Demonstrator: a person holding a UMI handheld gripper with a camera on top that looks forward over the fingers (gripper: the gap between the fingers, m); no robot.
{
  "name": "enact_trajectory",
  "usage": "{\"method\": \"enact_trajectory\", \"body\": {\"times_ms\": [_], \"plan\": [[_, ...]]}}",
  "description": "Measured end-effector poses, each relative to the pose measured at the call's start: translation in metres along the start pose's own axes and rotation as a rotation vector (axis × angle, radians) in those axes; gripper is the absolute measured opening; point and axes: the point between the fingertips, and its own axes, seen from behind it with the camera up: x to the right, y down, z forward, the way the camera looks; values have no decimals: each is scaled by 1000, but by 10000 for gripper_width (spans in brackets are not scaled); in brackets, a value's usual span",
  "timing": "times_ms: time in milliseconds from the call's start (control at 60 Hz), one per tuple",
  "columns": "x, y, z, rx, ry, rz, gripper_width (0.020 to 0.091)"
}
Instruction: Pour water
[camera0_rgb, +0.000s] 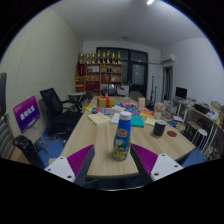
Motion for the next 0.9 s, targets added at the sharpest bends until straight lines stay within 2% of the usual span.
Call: {"method": "enact_trajectory", "body": {"times_ms": [267, 400, 450, 483, 633, 750, 850, 900], "plan": [[38, 31, 145, 21, -11, -2, 814], [37, 20, 186, 94, -58, -80, 806], [33, 34, 202, 65, -78, -127, 607], [30, 33, 209, 101, -94, -137, 598], [34, 26, 214, 119, -122, -142, 570], [28, 23, 222, 55, -181, -124, 519], [21, 21, 228, -34, -264, -31, 482], [36, -10, 237, -23, -273, 71, 479]]}}
